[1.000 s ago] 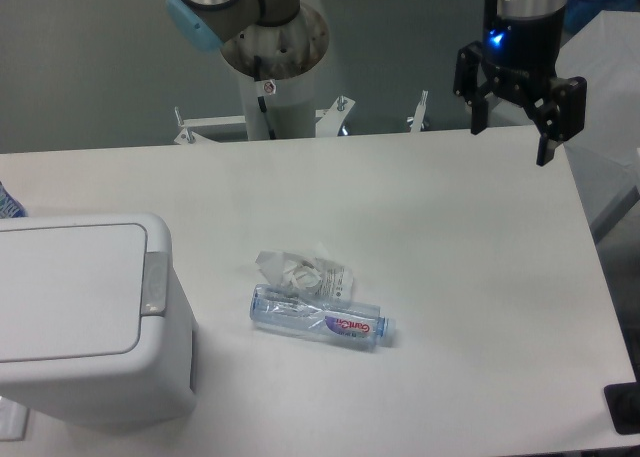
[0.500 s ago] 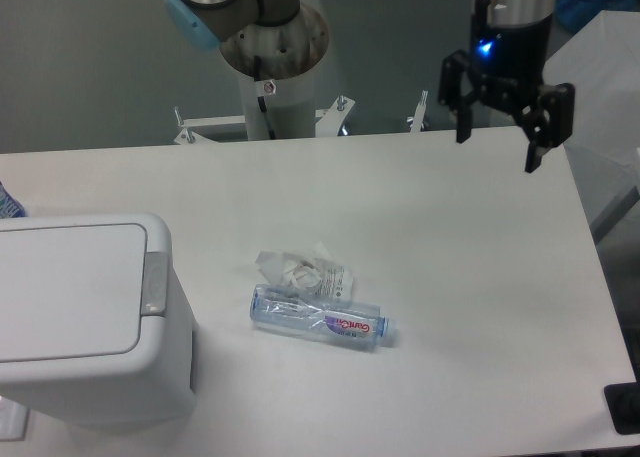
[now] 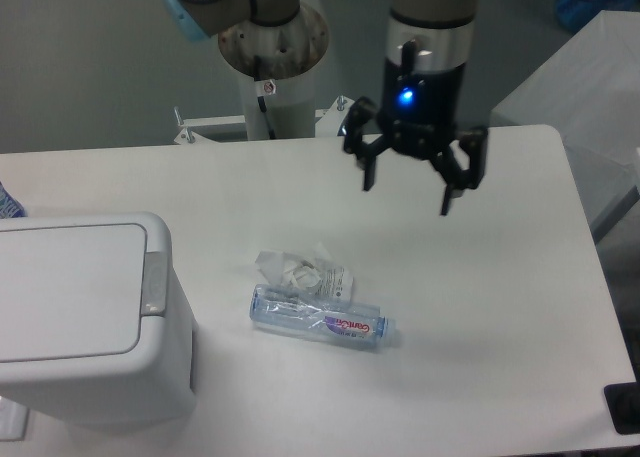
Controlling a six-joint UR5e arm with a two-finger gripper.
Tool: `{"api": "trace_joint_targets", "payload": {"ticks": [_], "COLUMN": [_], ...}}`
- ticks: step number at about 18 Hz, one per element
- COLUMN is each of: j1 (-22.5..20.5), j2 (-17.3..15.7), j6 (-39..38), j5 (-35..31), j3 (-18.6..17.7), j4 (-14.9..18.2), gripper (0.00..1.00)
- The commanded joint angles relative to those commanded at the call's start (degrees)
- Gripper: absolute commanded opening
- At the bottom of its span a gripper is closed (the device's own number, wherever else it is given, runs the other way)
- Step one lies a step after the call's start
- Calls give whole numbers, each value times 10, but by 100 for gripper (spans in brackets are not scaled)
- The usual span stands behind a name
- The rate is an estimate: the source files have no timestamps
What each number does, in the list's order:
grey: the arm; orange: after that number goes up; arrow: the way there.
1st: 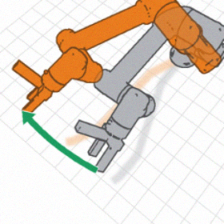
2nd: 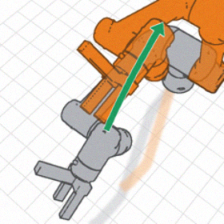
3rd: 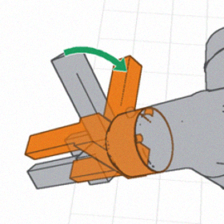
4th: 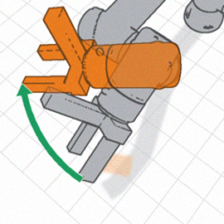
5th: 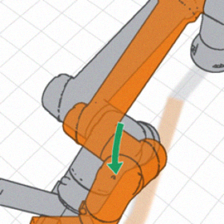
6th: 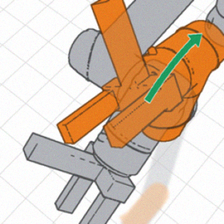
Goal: Open the trash can
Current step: 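Move the open gripper across the table over the white trash can lid, then lower the gripper onto the edge of the trash can lid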
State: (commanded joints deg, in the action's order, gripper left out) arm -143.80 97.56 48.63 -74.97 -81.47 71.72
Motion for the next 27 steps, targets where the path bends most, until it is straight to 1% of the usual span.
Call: {"api": "trace_joint_targets", "payload": {"ticks": [1, 3, 4, 5, 6, 8, 10, 14, 16, 19, 24, 27], "j1": [11, 35, 45, 58, 72, 93, 100, 133, 141, 154, 158, 165], "j2": [0, 1, 2, 6, 11, 19, 25, 52, 61, 72, 69, 67], "j6": [-38, -121, -176, -227, -262, -297, -338, -468, -491, -499, -507, -526], "j5": [-1, -2, -2, -3, -4, -7, -5, -3, -3, -3, -3, -5], "j3": [0, 0, 0, 0, 0, 0, 0, 0, -1, -1, -5, -20], "j4": [-1, -21, -30, -34, -39, -58, -89, -140, -162, -165, -164, -165], "gripper": [100, 100, 100, 100, 100, 100, 100, 100, 100, 100, 100, 100]}}
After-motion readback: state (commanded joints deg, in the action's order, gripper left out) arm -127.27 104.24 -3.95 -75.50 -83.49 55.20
